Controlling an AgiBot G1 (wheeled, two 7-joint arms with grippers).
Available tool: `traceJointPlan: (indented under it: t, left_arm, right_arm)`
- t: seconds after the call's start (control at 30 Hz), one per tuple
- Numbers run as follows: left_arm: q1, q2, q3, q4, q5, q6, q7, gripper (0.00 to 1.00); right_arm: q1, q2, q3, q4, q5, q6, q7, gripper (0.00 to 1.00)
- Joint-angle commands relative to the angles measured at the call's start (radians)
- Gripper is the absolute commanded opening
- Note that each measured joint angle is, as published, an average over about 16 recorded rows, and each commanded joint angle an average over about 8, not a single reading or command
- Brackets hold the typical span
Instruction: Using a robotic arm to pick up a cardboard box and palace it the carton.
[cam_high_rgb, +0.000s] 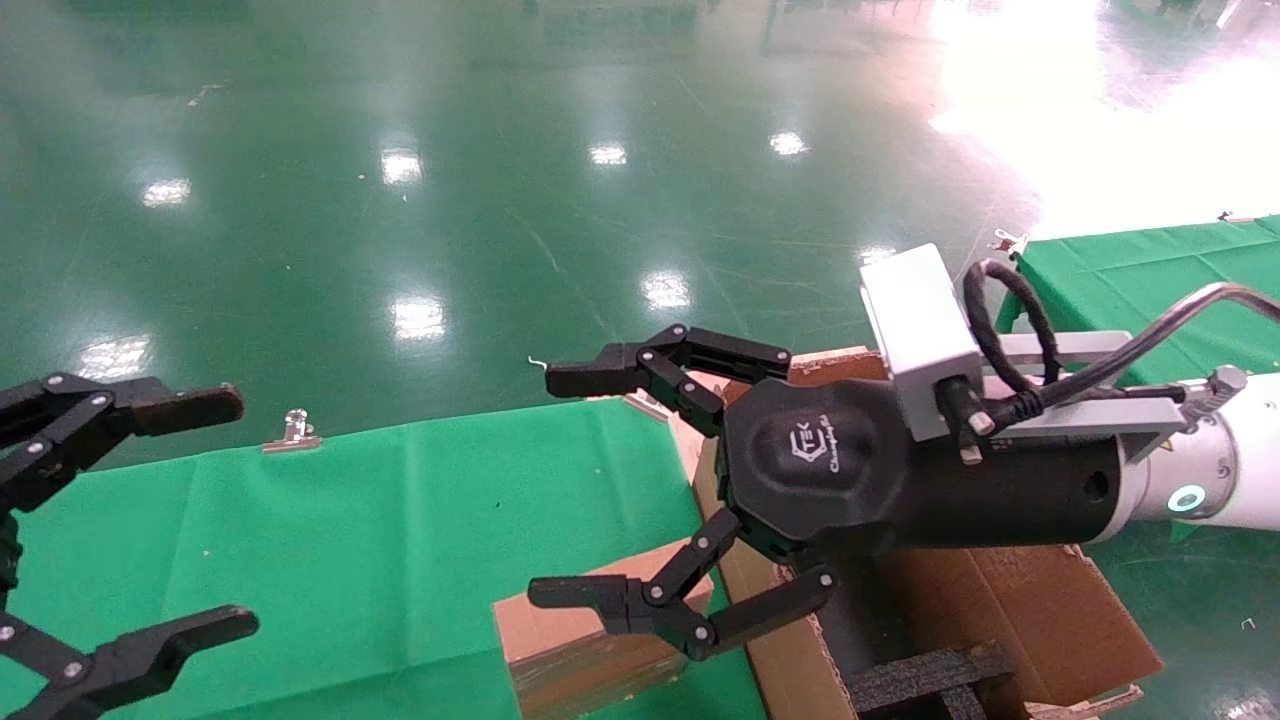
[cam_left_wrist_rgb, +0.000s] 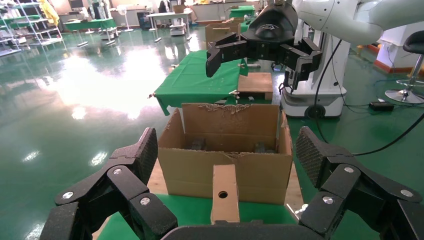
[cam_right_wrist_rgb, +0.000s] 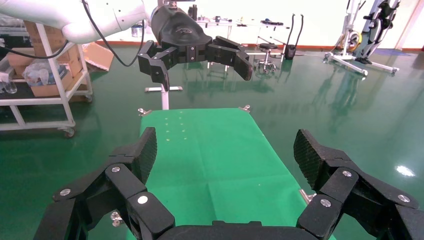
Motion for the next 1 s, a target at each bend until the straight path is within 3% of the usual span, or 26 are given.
traceJointPlan:
  t: [0.03, 0.1, 0.43, 0.67, 1.0]
  left_arm:
    - [0.0, 0.0, 0.0, 0.0, 0.0, 0.0, 0.0, 0.13]
    - [0.0, 0.0, 0.0, 0.0, 0.0, 0.0, 0.0, 0.0]
    - [0.0, 0.0, 0.0, 0.0, 0.0, 0.0, 0.0, 0.0]
    - [0.0, 0.0, 0.0, 0.0, 0.0, 0.0, 0.0, 0.0]
    - [0.0, 0.0, 0.0, 0.0, 0.0, 0.0, 0.0, 0.0]
  right_arm:
    - [0.0, 0.0, 0.0, 0.0, 0.0, 0.0, 0.0, 1.0]
    - [0.0, 0.0, 0.0, 0.0, 0.0, 0.0, 0.0, 1.0]
    - [0.028, 0.006, -0.037, -0.005, -0.071, -0.01, 0.026, 1.0]
    - [0.149, -0.017, -0.132, -0.023, -0.268, -0.047, 0.067, 1.0]
    - [0.373, -0.134, -0.36, -0.059, -0.563, -0.091, 0.079, 1.0]
